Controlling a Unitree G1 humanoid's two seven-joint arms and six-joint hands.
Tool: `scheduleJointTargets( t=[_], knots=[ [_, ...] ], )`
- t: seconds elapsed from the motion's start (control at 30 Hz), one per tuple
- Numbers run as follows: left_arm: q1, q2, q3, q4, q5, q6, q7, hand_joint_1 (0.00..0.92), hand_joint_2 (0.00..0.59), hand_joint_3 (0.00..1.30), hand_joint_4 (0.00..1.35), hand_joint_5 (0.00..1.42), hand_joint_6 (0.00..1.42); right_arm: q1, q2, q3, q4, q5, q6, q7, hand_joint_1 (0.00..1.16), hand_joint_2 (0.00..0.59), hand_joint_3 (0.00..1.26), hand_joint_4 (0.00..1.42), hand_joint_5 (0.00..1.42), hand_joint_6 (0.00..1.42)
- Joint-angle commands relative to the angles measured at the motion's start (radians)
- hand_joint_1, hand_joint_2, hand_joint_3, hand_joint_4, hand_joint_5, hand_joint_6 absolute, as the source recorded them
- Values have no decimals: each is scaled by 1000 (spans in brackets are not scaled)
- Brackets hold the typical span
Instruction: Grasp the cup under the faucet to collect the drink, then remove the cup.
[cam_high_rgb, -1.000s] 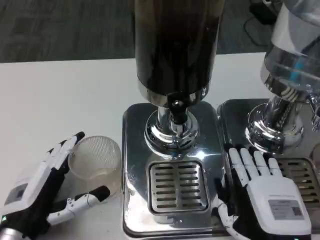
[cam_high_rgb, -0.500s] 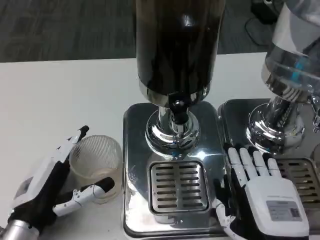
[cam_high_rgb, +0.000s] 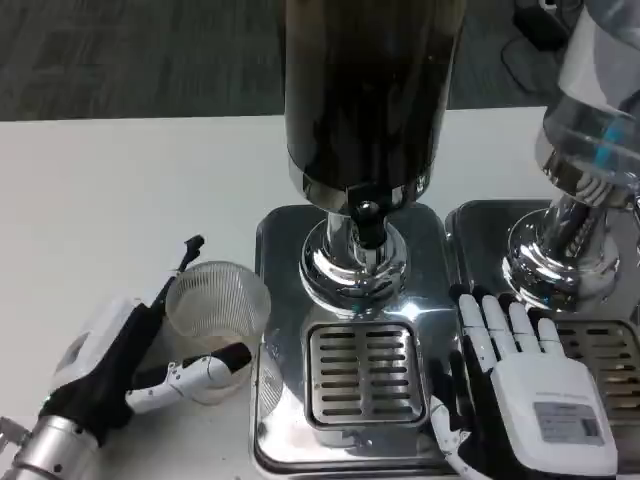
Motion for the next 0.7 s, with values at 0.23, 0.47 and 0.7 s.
scheduleJointTargets(
  t=[0.23, 0.47, 0.7],
  knots=[
    [-8, -12, -38, 18, 44, -15, -12, 402, 88, 0, 0, 165, 128, -2, 1, -3, -11, -6, 1, -12, 336, 534, 24, 0, 0, 0],
    [15, 9, -35, -7, 68, -6, 31, 463, 97, 0, 0, 165, 128, -5, 0, -1, -10, -5, -1, -6, 326, 540, 25, 0, 0, 0],
    [51, 42, -29, -55, 102, 27, 79, 395, 87, 0, 0, 143, 110, -19, -6, -4, -3, 1, -7, -1, 320, 542, 25, 0, 0, 0]
  ],
)
